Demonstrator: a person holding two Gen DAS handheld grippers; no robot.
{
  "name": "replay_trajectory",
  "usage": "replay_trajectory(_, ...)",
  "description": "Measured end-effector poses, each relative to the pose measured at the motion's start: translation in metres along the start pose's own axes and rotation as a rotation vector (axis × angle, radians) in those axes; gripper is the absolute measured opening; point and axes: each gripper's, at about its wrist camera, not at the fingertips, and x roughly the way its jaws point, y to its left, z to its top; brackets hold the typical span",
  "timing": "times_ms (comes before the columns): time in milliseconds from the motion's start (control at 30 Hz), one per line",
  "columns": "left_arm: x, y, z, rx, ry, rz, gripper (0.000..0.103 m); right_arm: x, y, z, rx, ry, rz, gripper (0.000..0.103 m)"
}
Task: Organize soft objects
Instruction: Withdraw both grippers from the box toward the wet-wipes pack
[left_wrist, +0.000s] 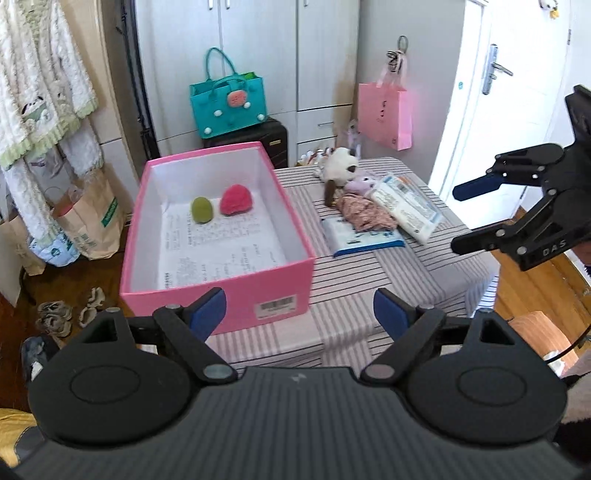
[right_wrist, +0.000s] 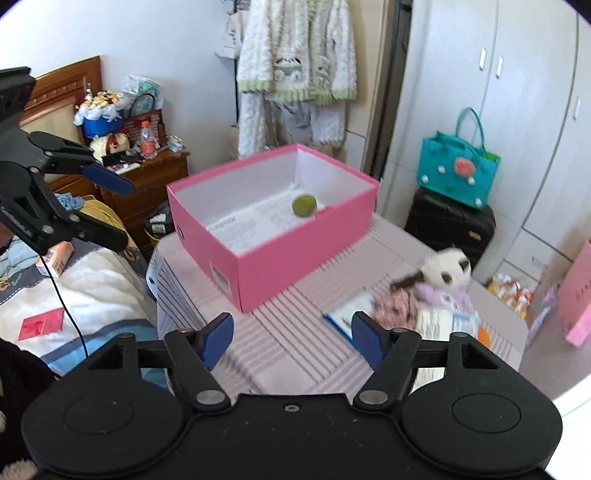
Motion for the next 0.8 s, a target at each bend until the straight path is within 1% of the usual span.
replay_trajectory(133,0.014,-0.017,-0.005,0.023,0.004,-0.03,0.089,0.0,-0.007,-0.021,0.037,0.018,-0.015,0.08)
replay_trajectory(300,0.036,-0.033,-0.011,0.027,-0.017,-0.073,0.089,0.005,-0.019,-0.041,0.089,0.017,-0.017,0.082)
replay_trajectory(433,0.06,-0.044,-0.019,0.009,-0.04,-0.07,0.09,0.013,-0.031,-0.062,0.121,-0.003,-0.018,0.083)
replay_trajectory(533,0.079,-0.05,-0.019,-0.013,-0.035,-0.067,0.09,0.022,-0.039,-0.078,0.136,-0.016,-0.05,0.083)
replay_trajectory(700,0.102,-0.059,-0.011,-0.027,-0.031,-0.109,0.09,0.027,-0.053,-0.096,0.136,-0.054,-0.093,0.083)
replay_trajectory(800,0.115,-0.068,-0.005,-0.017,-0.029,-0.129,0.09,0.028,-0.063,-0.102,0.125,-0.074,-0.111,0.092)
